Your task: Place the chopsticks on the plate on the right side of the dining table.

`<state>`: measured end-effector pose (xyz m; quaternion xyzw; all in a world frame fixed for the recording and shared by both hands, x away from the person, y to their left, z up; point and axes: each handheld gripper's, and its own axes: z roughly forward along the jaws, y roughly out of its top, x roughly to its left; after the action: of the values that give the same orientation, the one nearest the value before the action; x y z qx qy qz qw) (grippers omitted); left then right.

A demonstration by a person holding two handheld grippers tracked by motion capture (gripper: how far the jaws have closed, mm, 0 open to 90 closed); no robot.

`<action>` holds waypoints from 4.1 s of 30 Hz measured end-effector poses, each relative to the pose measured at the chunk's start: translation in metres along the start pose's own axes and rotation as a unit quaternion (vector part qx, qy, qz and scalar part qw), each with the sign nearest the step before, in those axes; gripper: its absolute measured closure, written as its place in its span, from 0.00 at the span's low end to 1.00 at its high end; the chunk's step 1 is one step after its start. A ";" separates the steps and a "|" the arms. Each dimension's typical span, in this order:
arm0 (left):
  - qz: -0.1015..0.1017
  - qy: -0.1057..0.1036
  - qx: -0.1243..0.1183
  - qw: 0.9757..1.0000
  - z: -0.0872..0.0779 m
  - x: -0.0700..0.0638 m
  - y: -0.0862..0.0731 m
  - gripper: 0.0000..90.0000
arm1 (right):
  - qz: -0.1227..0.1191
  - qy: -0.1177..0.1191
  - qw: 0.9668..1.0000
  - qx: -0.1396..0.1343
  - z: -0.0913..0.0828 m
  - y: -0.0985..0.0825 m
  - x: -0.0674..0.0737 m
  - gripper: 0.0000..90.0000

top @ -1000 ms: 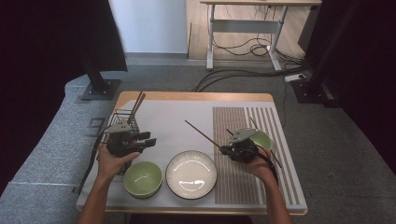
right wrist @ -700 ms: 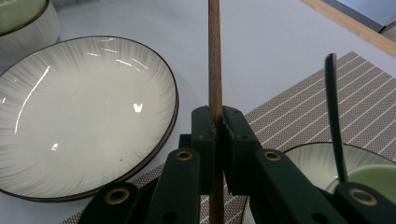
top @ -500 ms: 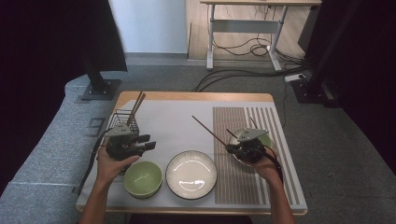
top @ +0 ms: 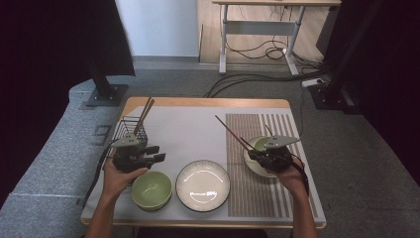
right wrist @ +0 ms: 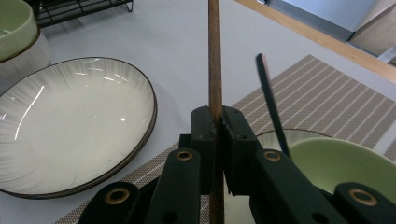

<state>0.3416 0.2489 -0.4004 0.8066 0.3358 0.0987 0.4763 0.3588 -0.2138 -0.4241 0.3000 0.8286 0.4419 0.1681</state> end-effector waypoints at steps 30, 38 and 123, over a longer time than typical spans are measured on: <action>-0.003 -0.002 0.013 1.000 0.002 0.000 -0.004 0.60 | 0.053 -0.053 0.997 -0.004 -0.026 -0.025 -0.025 0.94; -0.001 -0.002 0.019 1.000 0.005 -0.001 -0.005 0.60 | 0.063 -0.068 0.996 -0.004 -0.031 -0.029 -0.030 0.94; 0.001 -0.005 0.018 1.000 0.003 -0.002 -0.005 0.60 | 0.158 -0.163 0.974 0.029 -0.051 -0.081 -0.073 0.94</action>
<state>0.3392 0.2466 -0.4056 0.8161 0.3339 0.0892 0.4632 0.3584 -0.3283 -0.4626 0.4992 0.7447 0.3843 0.2202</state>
